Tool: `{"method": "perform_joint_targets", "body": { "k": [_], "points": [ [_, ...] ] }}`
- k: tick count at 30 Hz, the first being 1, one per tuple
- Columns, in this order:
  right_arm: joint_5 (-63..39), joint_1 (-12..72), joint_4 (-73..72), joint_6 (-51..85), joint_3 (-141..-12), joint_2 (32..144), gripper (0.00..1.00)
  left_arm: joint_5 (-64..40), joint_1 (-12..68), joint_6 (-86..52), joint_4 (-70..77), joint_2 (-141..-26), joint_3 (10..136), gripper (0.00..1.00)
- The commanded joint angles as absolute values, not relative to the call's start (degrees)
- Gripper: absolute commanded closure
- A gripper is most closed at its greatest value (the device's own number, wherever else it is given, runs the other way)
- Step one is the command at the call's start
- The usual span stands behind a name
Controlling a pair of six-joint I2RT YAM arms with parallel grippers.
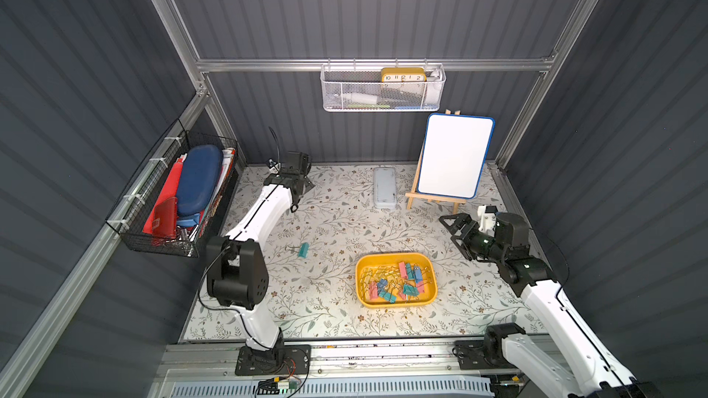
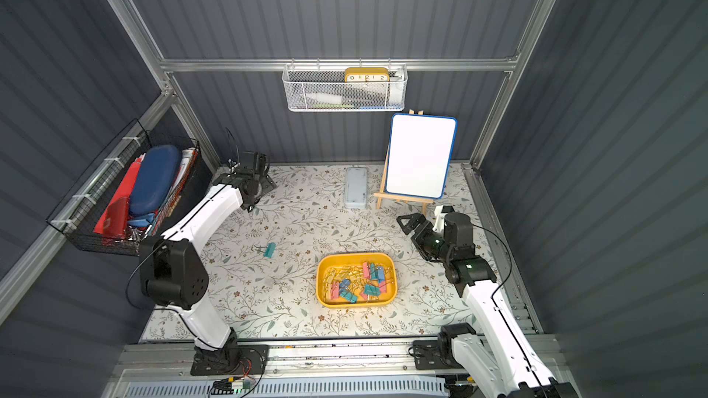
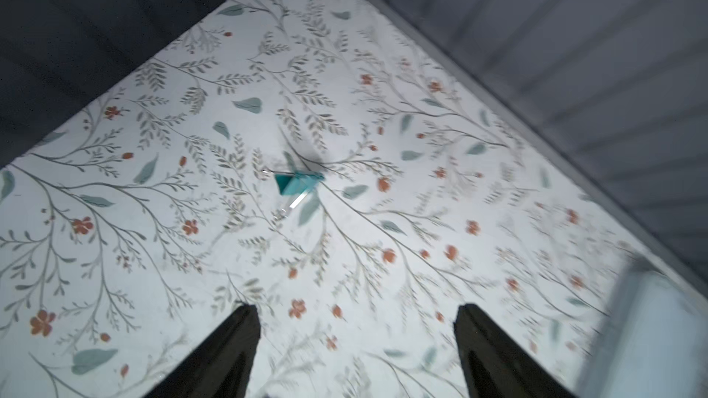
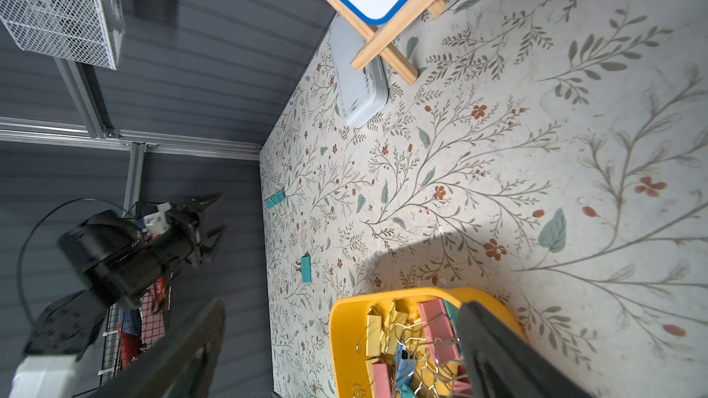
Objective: Put the binder clips in the storage box
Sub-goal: Pick up the binder clip at the center of the board.
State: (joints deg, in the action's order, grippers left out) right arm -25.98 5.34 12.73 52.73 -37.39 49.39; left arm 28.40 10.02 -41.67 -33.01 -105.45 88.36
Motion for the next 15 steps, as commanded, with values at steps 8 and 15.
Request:
{"method": "perform_joint_targets", "body": {
  "k": [8, 15],
  "points": [
    [-27.2, 5.2, 13.9, 52.4, -35.5, 47.9, 0.01, 26.1, 0.8, -32.3, -25.5, -121.8, 98.8, 0.03],
    [-25.8, 5.2, 13.6, 52.0, -35.4, 48.0, 0.01, 18.8, -1.2, -32.0, -26.8, -127.7, 102.0, 0.06]
  ]
}}
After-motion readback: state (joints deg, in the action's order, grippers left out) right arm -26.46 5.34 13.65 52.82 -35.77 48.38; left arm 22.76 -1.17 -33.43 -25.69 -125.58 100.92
